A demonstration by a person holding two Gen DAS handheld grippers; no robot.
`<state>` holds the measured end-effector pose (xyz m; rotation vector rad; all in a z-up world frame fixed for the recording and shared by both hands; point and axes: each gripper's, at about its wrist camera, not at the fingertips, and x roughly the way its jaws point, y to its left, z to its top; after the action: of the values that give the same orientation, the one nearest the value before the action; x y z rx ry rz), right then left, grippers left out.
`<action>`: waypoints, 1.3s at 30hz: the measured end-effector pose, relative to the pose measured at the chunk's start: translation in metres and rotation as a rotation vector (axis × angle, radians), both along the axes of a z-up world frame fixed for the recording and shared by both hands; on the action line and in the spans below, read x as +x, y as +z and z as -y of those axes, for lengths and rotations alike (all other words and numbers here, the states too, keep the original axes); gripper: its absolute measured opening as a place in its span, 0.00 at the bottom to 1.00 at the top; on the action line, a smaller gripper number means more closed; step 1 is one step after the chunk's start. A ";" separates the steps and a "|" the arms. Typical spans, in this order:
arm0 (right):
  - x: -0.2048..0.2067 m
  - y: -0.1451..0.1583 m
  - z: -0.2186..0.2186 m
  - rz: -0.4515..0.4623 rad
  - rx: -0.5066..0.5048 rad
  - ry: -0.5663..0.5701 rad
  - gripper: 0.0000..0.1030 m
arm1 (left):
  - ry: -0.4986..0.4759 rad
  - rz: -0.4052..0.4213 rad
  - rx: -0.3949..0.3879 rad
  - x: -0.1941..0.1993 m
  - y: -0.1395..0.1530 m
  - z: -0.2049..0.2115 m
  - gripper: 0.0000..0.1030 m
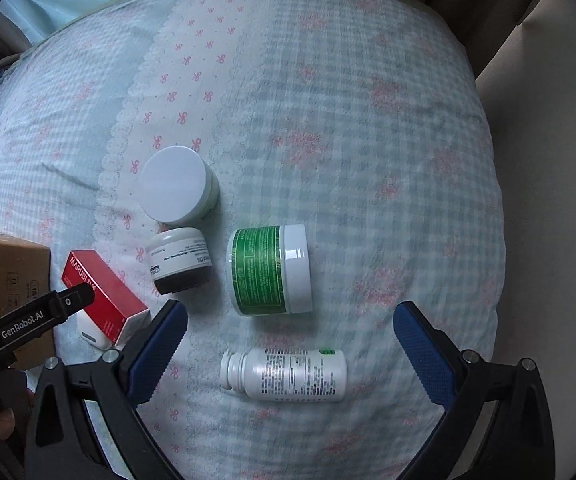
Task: Organize rigid objects
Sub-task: 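Grasp the red MARUBI box with the left tool while the right tool grasps the green-labelled jar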
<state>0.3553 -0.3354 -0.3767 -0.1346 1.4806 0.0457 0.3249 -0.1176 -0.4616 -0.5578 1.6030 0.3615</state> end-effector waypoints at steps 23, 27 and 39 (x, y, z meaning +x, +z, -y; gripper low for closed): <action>0.051 -0.096 -0.016 -0.190 -0.014 -0.006 0.53 | 0.195 -0.074 0.000 0.017 -0.046 0.009 0.39; 0.052 -0.098 -0.023 -0.170 -0.034 -0.009 0.52 | 0.156 -0.049 -0.030 0.016 -0.042 0.006 0.38; 0.030 -0.084 -0.015 -0.134 -0.040 -0.025 0.51 | -0.012 0.097 -0.023 0.030 0.002 0.024 0.38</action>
<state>0.3851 -0.3207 -0.4610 -0.1481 1.6170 0.0048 0.3553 -0.1413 -0.4594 -0.5748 1.5183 0.3032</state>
